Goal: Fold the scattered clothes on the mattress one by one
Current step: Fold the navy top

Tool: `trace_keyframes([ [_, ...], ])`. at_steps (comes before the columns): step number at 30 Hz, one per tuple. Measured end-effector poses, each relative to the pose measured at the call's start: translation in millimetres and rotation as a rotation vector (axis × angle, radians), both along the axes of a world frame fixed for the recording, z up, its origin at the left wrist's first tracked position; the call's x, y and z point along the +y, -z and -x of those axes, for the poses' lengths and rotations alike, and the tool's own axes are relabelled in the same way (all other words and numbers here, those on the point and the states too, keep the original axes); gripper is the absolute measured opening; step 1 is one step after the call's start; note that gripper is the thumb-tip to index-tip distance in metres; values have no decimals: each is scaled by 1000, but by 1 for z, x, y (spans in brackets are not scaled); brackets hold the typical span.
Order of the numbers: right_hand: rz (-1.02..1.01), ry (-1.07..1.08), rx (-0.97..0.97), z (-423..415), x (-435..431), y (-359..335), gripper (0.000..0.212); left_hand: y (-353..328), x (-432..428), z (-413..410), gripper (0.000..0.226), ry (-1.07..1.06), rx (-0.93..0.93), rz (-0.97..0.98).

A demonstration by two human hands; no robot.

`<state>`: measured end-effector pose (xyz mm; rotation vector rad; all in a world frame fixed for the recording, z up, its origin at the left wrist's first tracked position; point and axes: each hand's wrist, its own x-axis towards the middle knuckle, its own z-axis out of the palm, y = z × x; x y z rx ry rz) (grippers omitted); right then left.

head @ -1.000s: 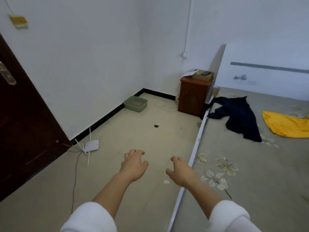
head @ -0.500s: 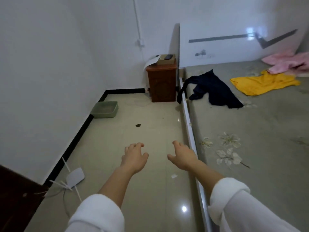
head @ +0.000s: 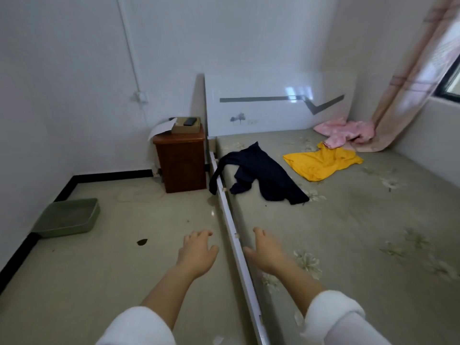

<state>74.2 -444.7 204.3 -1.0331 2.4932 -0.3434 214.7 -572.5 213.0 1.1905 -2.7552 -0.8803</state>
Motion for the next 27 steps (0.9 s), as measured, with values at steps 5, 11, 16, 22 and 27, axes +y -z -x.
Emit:
trace_keyframes([
  [5,-29,48,-10,76,-63,0,61,-4,-64,89,48,39,32,-42],
  [11,-41,114,-30,159,-126,14,67,2,-150,185,46,57,80,-93],
  [16,-38,194,-52,241,-194,38,69,32,-242,262,46,68,45,-133],
  [22,-66,303,-125,340,-296,63,60,70,-368,367,47,149,-40,-157],
  [27,-76,378,-197,410,-361,77,55,87,-446,454,46,212,-94,-165],
])
